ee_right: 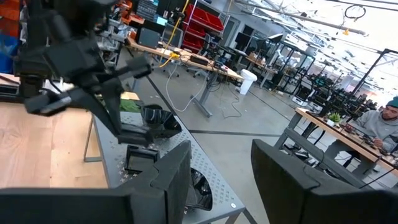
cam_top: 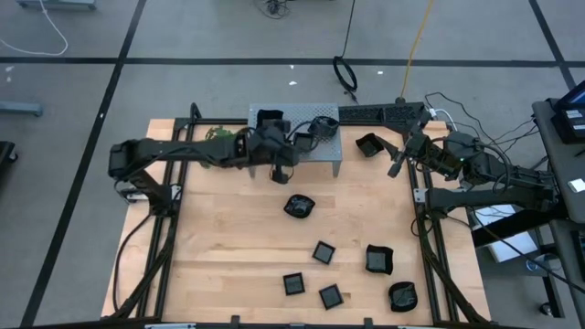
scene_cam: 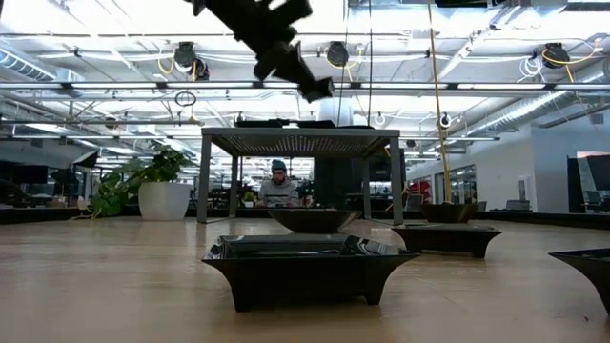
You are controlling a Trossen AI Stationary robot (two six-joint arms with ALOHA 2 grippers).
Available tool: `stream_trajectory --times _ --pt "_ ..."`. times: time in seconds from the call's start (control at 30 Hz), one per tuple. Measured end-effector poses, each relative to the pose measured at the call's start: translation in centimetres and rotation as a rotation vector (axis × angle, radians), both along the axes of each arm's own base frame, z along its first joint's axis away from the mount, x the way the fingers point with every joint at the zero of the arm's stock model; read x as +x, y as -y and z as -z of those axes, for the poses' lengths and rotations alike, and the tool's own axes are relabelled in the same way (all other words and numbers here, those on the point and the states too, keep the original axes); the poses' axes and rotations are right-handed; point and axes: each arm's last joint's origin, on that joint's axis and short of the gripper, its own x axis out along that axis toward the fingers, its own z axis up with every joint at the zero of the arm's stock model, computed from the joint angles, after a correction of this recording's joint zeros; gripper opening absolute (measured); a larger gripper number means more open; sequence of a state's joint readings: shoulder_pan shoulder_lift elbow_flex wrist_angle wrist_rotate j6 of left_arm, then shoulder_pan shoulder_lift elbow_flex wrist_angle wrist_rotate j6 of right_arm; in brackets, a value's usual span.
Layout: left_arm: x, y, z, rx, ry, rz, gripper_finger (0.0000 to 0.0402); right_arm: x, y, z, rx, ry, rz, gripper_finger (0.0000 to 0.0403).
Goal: Pick & Place Mini shaped plates
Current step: Stack the black square plate on top of the black square plate on the shelf
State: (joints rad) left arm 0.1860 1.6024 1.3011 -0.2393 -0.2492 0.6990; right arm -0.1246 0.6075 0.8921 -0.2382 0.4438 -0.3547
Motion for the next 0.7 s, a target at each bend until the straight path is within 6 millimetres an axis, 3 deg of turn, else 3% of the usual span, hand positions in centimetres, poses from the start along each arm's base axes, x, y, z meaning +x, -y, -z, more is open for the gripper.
stream_trajectory --times 0.23,0.47,0.7 --pt "0.8 -2.0 2.0 -0.031 -0.043 0.027 0.0014 0.0 0.0 0.0 0.0 0.001 0.0 0.0155" --pt "1.0 -2.6 2.3 -0.029 -0.039 -0.003 0.0005 0.0 0.0 0.0 0.0 0.001 0.0 0.0155" --pt "1.1 -3.3 3.0 -0.063 -0.044 -0.03 0.0026 0.0 0.0 0.0 0.0 0.0 0.0 0.0155"
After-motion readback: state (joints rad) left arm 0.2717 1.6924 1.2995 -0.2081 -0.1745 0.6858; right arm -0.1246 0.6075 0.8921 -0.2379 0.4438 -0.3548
